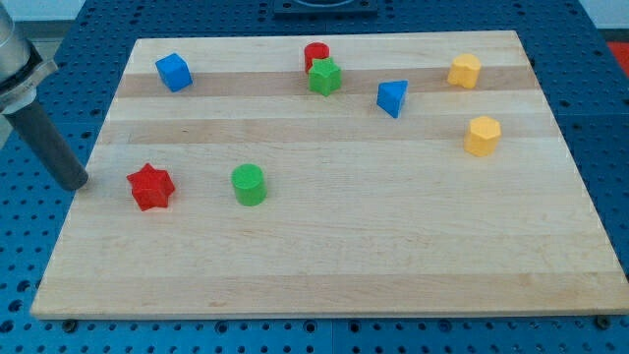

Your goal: Move red star with green circle towards right side of the board

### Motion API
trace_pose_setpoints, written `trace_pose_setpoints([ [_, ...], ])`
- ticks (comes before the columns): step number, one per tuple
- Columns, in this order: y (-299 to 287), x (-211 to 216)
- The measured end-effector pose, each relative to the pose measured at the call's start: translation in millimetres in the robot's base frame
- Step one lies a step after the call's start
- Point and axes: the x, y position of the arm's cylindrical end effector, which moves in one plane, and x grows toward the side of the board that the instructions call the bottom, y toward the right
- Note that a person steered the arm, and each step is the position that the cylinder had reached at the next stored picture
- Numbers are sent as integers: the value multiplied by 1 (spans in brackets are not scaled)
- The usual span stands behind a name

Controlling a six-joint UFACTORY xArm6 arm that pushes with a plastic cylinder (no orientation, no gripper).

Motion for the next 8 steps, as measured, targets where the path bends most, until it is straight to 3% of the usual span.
trace_pose_setpoints([
  [1, 51, 15],
  [3, 99, 10],
  [5, 235, -2],
  [7, 262, -3],
  [8, 280, -49],
])
